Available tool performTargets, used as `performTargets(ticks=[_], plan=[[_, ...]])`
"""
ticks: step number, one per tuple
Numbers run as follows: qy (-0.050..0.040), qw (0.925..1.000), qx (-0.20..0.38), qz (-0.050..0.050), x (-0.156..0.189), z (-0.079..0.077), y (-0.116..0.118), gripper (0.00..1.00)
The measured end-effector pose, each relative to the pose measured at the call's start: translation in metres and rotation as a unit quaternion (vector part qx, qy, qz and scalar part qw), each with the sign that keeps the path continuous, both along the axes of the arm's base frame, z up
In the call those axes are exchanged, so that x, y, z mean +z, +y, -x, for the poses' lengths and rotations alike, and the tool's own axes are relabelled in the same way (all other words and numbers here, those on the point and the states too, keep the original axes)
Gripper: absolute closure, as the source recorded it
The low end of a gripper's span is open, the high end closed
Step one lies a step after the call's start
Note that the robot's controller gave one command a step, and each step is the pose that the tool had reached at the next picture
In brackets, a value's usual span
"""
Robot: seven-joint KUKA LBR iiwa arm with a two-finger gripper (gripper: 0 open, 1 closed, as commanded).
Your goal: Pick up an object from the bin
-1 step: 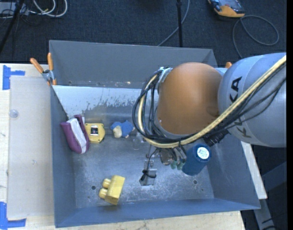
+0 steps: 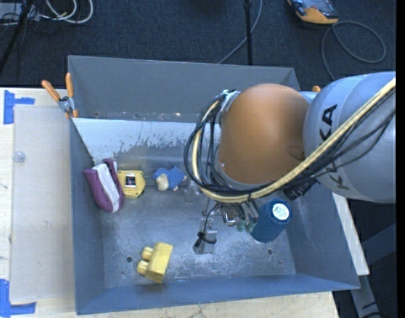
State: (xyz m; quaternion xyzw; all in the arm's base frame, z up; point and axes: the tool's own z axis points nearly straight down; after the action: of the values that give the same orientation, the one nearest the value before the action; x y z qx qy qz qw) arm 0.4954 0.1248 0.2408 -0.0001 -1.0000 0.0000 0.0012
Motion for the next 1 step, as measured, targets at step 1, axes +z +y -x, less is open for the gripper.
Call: performTargets(ticks=[1], plan=[[-0.002,0.9997,0.023,0.0,-0.043,0.0044,0.0084,0.0]])
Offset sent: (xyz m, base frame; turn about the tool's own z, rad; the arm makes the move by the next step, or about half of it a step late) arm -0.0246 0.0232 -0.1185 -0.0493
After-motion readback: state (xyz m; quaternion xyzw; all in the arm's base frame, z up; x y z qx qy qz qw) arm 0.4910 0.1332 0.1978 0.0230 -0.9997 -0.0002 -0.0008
